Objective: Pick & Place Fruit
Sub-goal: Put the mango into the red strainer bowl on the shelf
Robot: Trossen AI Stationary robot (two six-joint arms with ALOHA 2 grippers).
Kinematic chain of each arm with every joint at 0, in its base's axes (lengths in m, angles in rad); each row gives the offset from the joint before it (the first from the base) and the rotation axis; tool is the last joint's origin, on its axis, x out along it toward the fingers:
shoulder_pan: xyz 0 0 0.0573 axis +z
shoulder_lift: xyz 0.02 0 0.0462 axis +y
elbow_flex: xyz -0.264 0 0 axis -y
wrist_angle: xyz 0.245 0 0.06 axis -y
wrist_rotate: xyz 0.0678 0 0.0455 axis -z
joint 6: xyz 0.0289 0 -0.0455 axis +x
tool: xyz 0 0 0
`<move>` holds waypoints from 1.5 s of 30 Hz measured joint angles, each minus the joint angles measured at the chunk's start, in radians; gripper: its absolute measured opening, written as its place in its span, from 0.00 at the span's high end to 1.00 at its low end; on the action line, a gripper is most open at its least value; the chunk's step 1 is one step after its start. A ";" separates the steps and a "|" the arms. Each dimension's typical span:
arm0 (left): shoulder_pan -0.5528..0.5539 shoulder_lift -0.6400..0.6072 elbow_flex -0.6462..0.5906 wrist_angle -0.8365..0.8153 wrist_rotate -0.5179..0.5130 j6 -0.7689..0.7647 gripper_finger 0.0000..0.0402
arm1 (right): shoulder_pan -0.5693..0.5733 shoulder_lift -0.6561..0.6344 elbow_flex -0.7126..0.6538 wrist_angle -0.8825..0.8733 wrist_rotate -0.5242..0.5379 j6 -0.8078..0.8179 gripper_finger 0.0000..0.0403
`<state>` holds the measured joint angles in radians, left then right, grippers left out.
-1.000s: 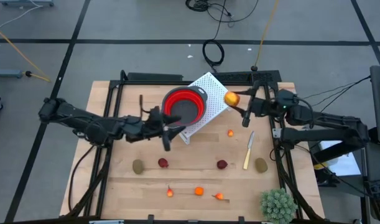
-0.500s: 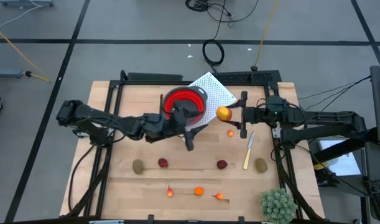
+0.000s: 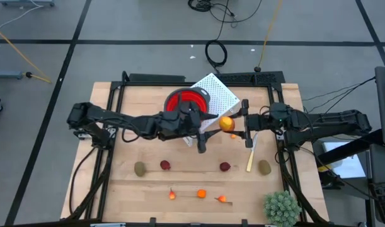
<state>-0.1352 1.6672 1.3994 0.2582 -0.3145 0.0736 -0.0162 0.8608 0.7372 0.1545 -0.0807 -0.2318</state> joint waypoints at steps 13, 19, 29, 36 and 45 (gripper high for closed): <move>0.030 0.000 0.000 0.021 0.050 -0.005 0.29 | 0.000 0.066 0.000 0.090 -0.053 0.094 0.47; 0.032 0.000 0.000 -0.009 0.090 -0.007 0.29 | 0.002 0.116 0.000 0.172 -0.057 0.141 0.47; 0.039 0.000 0.000 -0.024 0.098 -0.034 0.29 | 0.004 0.178 0.000 0.237 -0.081 0.171 0.47; 0.058 0.000 0.000 -0.073 0.160 -0.056 0.45 | 0.007 0.202 0.000 0.269 -0.078 0.208 0.47; 0.057 0.000 0.000 -0.074 0.165 -0.042 0.56 | 0.007 0.197 0.000 0.259 -0.082 0.272 0.38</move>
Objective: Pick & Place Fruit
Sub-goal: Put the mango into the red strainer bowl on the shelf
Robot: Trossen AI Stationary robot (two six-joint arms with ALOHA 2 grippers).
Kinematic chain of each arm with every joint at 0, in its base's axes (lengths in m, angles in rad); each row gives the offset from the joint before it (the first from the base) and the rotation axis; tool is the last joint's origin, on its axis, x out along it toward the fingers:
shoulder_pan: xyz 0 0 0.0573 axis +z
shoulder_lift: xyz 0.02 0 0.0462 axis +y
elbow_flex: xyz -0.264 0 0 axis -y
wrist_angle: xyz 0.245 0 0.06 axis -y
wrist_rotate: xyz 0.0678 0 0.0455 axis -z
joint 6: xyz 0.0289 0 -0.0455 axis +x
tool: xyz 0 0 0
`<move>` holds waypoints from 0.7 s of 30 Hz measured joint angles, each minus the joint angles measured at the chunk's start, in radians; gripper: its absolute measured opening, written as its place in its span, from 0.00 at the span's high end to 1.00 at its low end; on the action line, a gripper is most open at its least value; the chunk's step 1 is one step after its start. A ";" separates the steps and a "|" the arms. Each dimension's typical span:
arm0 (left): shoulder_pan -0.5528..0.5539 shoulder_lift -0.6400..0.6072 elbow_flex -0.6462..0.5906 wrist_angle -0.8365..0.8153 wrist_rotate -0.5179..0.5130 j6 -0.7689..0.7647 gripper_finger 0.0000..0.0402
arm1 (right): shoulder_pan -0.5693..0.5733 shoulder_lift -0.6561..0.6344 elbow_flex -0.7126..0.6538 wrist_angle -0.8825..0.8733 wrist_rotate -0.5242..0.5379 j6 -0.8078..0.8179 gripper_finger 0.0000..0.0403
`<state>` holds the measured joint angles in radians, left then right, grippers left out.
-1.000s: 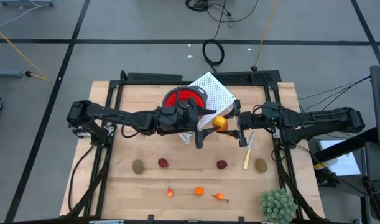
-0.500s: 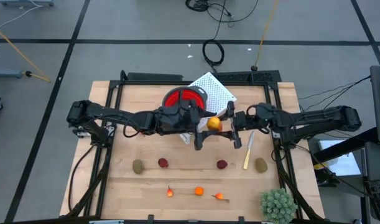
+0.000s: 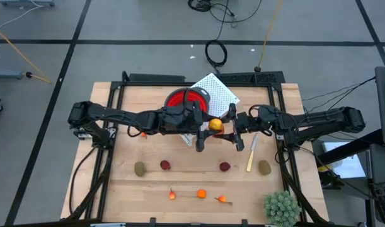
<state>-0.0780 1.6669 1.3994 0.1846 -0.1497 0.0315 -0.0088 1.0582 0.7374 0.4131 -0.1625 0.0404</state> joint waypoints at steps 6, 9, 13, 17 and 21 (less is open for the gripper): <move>-0.003 0.000 0.000 -0.007 -0.028 0.040 0.52 | -0.006 -0.017 0.001 -0.063 -0.043 0.053 0.30; -0.002 0.000 0.000 -0.008 -0.041 0.047 0.53 | -0.011 -0.036 0.001 -0.108 -0.040 0.049 0.28; -0.001 -0.010 -0.001 -0.012 -0.072 0.059 0.55 | -0.028 -0.085 0.001 -0.199 -0.038 0.056 0.28; 0.001 -0.045 -0.001 -0.012 -0.144 0.065 0.54 | -0.035 -0.163 0.001 -0.316 0.005 0.057 0.28; 0.002 -0.091 -0.001 -0.008 -0.185 -0.003 0.52 | -0.035 -0.242 0.000 -0.416 0.030 0.046 0.28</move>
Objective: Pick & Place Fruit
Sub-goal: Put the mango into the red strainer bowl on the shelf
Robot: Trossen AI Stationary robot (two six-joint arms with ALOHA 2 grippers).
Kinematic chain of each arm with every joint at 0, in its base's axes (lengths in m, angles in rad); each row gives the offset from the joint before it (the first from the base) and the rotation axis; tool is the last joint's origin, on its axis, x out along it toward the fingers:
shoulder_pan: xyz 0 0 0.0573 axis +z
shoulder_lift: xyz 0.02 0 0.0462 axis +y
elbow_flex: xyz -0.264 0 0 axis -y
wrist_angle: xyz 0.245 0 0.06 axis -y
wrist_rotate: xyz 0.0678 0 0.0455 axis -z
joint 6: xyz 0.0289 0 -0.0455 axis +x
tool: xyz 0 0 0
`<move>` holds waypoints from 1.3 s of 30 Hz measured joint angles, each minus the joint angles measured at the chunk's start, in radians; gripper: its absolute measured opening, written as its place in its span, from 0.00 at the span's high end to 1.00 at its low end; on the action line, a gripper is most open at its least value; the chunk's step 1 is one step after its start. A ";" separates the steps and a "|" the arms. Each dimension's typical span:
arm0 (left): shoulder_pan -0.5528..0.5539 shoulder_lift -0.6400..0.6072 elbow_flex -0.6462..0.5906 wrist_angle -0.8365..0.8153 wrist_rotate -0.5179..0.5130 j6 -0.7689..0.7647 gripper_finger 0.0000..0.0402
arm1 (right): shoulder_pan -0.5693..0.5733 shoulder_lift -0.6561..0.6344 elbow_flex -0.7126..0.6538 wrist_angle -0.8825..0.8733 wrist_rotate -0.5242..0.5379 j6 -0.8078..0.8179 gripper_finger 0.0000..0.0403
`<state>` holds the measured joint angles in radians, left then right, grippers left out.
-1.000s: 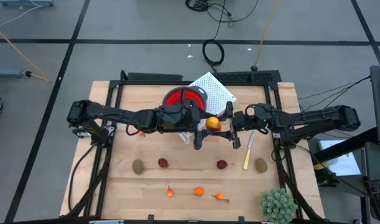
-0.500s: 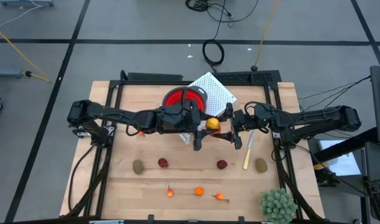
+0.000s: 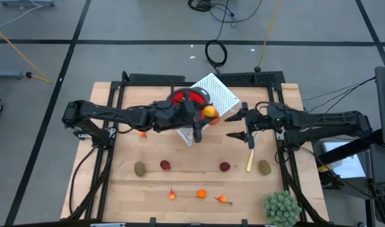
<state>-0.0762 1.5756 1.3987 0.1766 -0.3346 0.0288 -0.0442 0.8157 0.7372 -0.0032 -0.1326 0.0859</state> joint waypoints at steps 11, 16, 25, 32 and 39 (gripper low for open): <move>0.017 -0.087 0.000 0.007 -0.018 -0.448 0.52 | 0.000 -0.142 0.000 -0.144 0.003 -0.086 0.55; 0.019 -0.093 0.000 0.010 0.006 -0.664 0.52 | 0.000 -0.165 0.000 -0.197 0.002 -0.157 0.73; 0.008 -0.092 0.000 0.016 0.099 -0.960 0.51 | 0.000 -0.197 0.000 -0.313 0.001 -0.310 0.99; 0.001 -0.092 0.000 0.122 0.149 -1.021 0.51 | 0.000 -0.213 0.000 -0.360 0.001 -0.376 0.99; 0.002 -0.092 0.000 0.184 0.138 -1.056 0.51 | 0.000 -0.214 0.000 -0.374 0.001 -0.404 1.00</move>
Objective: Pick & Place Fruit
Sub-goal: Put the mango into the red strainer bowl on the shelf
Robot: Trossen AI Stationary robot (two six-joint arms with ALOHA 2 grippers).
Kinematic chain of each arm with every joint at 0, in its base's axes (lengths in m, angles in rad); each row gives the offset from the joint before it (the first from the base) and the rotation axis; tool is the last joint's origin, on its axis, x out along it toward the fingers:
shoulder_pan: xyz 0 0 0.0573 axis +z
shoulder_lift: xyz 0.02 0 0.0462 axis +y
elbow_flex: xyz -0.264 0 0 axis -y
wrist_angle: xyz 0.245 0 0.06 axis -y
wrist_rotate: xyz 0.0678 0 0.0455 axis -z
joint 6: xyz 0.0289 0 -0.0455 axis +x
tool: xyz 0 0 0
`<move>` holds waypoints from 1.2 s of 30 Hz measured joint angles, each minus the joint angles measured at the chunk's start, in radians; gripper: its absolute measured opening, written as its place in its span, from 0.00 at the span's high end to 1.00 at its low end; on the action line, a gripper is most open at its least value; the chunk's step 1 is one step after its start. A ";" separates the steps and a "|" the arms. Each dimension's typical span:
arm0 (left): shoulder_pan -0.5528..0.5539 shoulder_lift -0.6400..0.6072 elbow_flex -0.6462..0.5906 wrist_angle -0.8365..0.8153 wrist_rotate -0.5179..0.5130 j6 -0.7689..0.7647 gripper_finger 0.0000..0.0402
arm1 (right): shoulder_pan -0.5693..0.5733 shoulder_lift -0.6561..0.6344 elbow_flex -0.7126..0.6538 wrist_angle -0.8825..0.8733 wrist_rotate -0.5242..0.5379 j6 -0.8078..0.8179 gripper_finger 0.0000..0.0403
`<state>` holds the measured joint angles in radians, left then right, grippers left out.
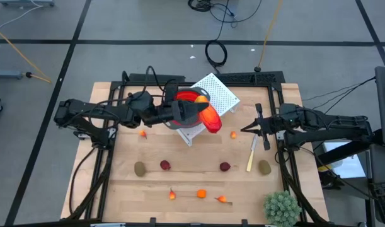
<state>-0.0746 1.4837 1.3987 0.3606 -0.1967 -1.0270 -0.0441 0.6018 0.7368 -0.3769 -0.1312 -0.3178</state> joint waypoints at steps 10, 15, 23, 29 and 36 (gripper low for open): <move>-0.005 0.000 0.000 0.023 0.122 0.176 0.51 | 0.000 0.000 0.000 0.004 0.000 -0.026 1.00; -0.024 0.000 0.000 0.116 0.283 0.351 0.51 | 0.000 0.000 0.000 0.004 0.000 -0.039 1.00; -0.067 0.001 0.000 0.199 0.418 0.521 0.51 | 0.000 0.000 0.000 0.005 0.000 -0.039 1.00; -0.085 0.001 0.000 0.200 0.416 0.531 0.51 | 0.000 0.000 0.000 0.005 0.000 -0.039 1.00; -0.085 0.001 0.000 0.102 0.203 0.500 0.51 | 0.000 0.001 0.000 -0.009 0.000 -0.027 1.00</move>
<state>-0.1593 1.4849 1.3987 0.4630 0.0060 -0.5270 -0.0443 0.6025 0.7368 -0.3860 -0.1311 -0.3450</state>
